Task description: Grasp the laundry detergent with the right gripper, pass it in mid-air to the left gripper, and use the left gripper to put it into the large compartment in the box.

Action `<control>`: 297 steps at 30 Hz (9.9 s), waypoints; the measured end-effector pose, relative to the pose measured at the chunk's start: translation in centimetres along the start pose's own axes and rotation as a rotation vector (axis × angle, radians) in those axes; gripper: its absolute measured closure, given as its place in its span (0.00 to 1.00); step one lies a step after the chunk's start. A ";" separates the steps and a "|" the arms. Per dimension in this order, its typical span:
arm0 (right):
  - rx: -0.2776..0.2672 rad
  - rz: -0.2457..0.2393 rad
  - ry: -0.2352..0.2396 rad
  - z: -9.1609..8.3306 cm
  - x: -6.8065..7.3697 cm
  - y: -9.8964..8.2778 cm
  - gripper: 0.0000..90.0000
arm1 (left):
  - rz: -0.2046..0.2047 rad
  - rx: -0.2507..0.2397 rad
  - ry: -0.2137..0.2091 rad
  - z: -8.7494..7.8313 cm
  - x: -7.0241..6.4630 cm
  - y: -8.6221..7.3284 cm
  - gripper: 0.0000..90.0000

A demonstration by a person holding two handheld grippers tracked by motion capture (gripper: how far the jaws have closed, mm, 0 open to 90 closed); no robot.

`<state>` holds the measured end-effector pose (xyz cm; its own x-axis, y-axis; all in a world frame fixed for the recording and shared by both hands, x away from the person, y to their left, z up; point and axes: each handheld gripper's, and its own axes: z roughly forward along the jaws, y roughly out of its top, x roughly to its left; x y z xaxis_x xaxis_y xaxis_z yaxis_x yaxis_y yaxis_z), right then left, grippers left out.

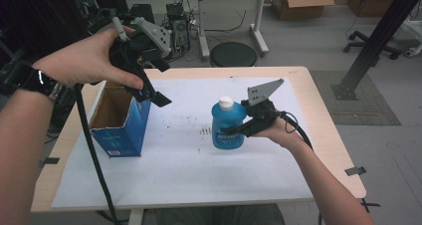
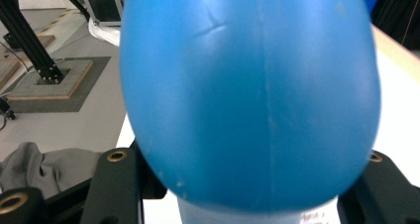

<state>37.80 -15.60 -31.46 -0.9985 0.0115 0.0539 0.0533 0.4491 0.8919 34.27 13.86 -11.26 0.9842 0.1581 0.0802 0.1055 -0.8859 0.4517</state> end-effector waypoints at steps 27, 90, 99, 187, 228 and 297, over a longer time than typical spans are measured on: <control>0.069 -0.120 0.080 3.6 0.9 11.0 0.47 | 0.012 0.058 -0.025 1.2 -0.6 2.9 0.04; 0.089 -0.123 0.060 4.9 1.3 12.2 0.47 | 0.046 0.198 -0.012 3.8 -0.8 3.8 0.37; 0.090 -0.118 0.058 5.0 1.2 12.2 0.47 | 0.043 0.213 -0.013 4.0 -0.9 4.0 0.41; 0.821 0.053 -0.186 -11.2 -2.6 0.6 0.08 | -1.307 0.224 0.422 3.5 8.1 -15.3 0.42; 0.822 0.074 -0.180 -11.0 -2.3 -0.1 0.08 | -1.307 0.291 0.408 9.9 7.5 -18.4 0.42; 0.793 0.118 -0.144 -10.6 -1.9 1.4 0.05 | -0.762 0.208 0.207 13.6 3.8 0.3 0.05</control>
<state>39.90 -24.41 -25.53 -0.9817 0.1891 0.0212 0.1868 0.9363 0.2975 39.96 8.22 -22.93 0.5870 0.8095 -0.0109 0.7798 -0.5618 0.2763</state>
